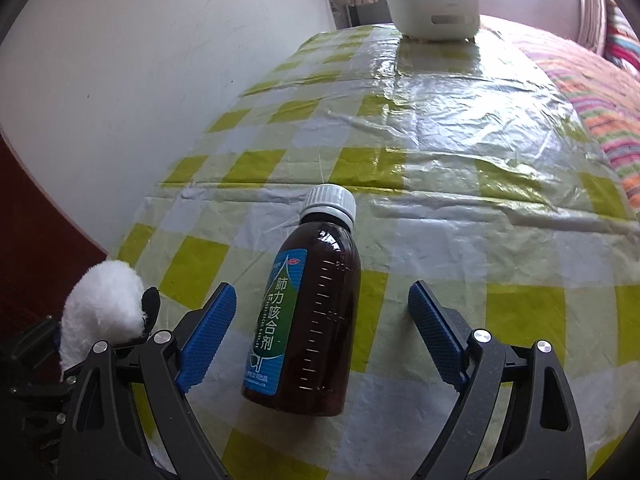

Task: Collect trash
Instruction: 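Grasp the brown medicine bottle with the right gripper while the left tool holds the plush, then carry the brown bottle over the cream bin and open the right gripper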

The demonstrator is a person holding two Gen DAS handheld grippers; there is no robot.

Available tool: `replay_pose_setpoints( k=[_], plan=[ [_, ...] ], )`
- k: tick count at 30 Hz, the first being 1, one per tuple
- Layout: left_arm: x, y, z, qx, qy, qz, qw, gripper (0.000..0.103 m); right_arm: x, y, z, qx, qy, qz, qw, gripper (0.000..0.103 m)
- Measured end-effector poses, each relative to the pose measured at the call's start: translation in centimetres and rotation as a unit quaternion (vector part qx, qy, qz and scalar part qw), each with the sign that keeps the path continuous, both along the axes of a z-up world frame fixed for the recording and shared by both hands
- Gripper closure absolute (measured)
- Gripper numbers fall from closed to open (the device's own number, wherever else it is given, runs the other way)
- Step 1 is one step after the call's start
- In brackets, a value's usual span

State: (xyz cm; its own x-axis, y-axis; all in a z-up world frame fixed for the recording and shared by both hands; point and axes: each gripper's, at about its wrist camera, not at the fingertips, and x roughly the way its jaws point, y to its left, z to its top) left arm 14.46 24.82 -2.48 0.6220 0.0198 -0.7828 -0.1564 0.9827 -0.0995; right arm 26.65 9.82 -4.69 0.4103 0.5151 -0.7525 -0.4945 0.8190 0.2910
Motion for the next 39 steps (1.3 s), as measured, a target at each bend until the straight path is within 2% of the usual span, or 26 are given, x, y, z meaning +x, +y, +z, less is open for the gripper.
replay_pose_setpoints(
  k=[2,4,6,10,18,28,39],
  plan=[
    [0.1,-0.2,0.0,0.002,0.0,-0.003,1.0,0.053,0.3,0.1,0.2,-0.007,-0.005,0.003,1.0,0.026],
    [0.1,-0.5,-0.1,0.006,0.001,-0.008,1.0,0.053,0.4,0.0,0.3,-0.02,-0.012,0.003,1.0,0.045],
    [0.1,-0.7,-0.1,0.008,0.002,-0.008,0.9999,0.053,0.5,-0.2,0.3,-0.025,-0.016,0.009,1.0,0.059],
    [0.2,-0.9,0.0,0.007,0.002,-0.009,0.9999,0.053,0.0,-0.6,0.4,-0.03,-0.022,0.014,0.999,0.06],
    [0.4,-2.0,0.5,0.004,-0.004,-0.022,0.9997,0.053,-1.8,-3.4,0.2,0.008,-0.011,0.002,1.0,0.061],
    [0.6,-5.1,1.3,-0.001,-0.012,-0.053,0.9985,0.053,-5.8,-9.3,1.2,0.029,-0.022,-0.031,0.999,0.061],
    [1.2,-10.0,1.5,0.006,-0.012,-0.098,0.9951,0.053,-8.7,-16.0,3.7,0.09,-0.041,-0.074,0.992,0.061]
  ],
)
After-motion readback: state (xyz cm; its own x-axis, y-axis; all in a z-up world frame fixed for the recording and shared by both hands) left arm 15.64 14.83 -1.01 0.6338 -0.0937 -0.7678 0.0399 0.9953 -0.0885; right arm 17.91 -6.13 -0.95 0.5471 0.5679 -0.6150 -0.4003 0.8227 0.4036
